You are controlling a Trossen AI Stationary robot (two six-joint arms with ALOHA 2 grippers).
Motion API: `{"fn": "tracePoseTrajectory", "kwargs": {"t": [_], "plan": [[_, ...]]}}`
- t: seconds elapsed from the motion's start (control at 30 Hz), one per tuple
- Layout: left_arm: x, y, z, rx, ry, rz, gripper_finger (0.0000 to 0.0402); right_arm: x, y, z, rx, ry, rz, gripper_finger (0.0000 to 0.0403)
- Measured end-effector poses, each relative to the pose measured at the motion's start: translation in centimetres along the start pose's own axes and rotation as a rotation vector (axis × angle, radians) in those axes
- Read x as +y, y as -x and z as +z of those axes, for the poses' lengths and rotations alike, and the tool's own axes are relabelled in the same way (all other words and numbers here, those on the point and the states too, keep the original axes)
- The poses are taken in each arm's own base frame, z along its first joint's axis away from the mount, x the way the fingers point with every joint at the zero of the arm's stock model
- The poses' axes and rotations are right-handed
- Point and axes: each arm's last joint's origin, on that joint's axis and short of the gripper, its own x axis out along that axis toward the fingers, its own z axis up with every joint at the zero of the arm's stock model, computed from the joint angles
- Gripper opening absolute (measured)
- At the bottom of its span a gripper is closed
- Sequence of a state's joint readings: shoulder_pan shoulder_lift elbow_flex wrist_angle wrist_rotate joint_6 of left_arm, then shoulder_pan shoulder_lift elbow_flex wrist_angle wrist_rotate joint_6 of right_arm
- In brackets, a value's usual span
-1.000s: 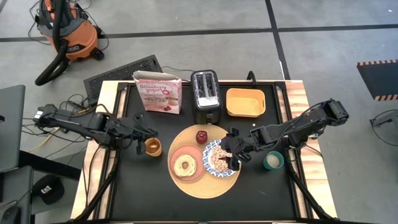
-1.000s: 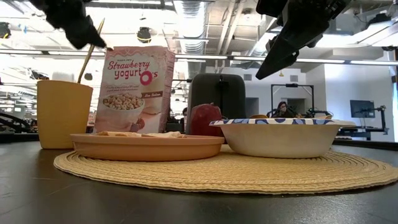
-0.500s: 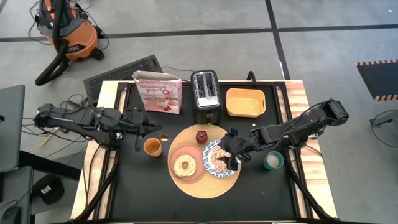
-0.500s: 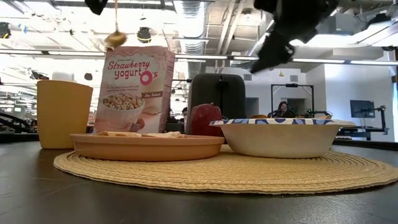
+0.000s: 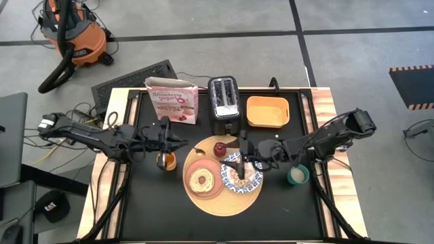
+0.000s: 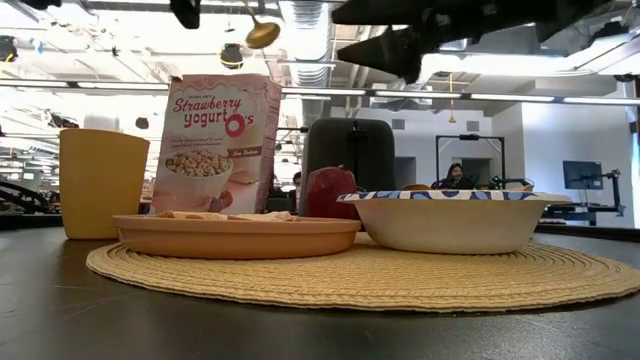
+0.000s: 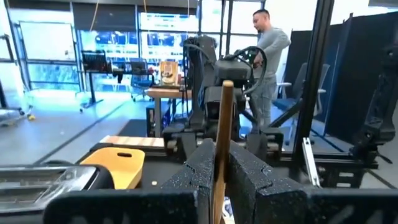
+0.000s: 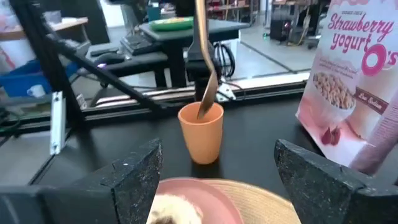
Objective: Arrange a breakfast setting
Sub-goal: Move the spoon beside the bowl on the table mat
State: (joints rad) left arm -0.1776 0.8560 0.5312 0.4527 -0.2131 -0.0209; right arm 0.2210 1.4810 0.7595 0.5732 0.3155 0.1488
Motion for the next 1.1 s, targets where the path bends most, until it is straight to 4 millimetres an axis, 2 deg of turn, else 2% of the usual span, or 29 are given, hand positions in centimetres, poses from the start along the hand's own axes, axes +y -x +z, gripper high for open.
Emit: {"fn": "tracePoseTrajectory", "kwargs": {"t": [0.23,0.37,0.5,0.6,0.7,0.93,0.97,1.1], "plan": [[-0.5,-2.2,-1.2,-0.052,-0.054,-0.001,0.0012,0.0,-2.5,-1.7,-0.126,-0.042,0.004,0.0334],[-0.6,-2.8,-1.5,-0.072,-0.066,0.006,0.0012,0.1,-3.3,-2.2,-0.184,-0.067,0.011,0.0329],[-0.6,-2.9,-1.6,-0.073,-0.069,0.007,0.0012,0.0,-4.2,-2.1,-0.209,-0.075,0.004,0.0306],[-0.6,-2.9,-1.6,-0.077,-0.072,0.007,0.0012,-0.2,-4.8,-1.9,-0.216,-0.074,-0.006,0.0273],[-0.6,-2.9,-1.5,-0.077,-0.072,0.007,0.0012,-0.4,-5.1,-1.8,-0.211,-0.069,-0.019,0.0222],[-0.6,-2.9,-1.6,-0.072,-0.099,0.002,0.0012,-0.8,-5.1,-1.7,-0.195,-0.019,-0.055,0.0051],[-0.6,-2.9,-1.6,-0.066,-0.114,0.007,0.0014,-0.9,-5.2,-1.7,-0.192,-0.015,-0.060,0.0036],[-0.7,-2.9,-1.7,-0.054,-0.111,0.003,0.0024,-1.1,-5.1,-1.6,-0.178,0.020,-0.090,0.0037]]}}
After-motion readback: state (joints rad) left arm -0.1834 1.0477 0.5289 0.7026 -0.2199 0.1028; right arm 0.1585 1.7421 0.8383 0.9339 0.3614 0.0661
